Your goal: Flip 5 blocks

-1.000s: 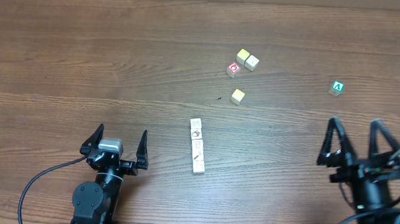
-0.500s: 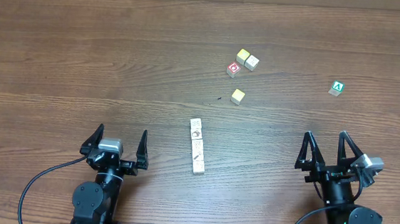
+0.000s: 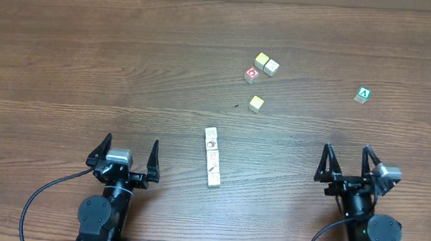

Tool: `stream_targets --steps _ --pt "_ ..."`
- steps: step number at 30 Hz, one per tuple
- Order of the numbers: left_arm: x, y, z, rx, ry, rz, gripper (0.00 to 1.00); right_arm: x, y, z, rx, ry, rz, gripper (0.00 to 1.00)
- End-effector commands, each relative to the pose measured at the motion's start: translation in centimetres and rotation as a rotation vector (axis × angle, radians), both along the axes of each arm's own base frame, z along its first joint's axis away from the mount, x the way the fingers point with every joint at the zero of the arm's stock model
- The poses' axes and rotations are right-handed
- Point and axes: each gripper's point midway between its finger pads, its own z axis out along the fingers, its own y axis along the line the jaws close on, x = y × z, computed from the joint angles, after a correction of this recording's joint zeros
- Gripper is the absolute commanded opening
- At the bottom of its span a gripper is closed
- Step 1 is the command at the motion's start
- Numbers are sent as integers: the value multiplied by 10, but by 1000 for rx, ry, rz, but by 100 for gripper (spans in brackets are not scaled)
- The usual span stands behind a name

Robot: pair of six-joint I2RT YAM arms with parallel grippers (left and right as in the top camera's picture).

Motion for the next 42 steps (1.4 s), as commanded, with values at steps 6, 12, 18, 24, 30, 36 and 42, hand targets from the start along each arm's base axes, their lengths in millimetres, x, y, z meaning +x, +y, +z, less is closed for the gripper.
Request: stream_targets --steps 6,12,18,24,30,36,42 --pt "0 3 0 17 -6 14 100 0 -3 -11 -109 21 -12 100" --pt "0 3 0 17 -6 14 100 0 -3 -11 -108 20 -12 100" --pt "0 3 0 17 -6 14 99 0 -3 -11 -108 20 -12 100" --pt "0 3 0 16 -6 14 100 0 -3 -11 -108 20 -12 100" --pt "0 3 0 16 -6 14 100 0 -3 -11 -108 20 -12 100" --pt "0 3 0 17 -6 14 99 0 -3 -11 -108 20 -12 100" --pt "0 3 0 17 -6 14 100 0 -3 -11 -108 20 -12 100"
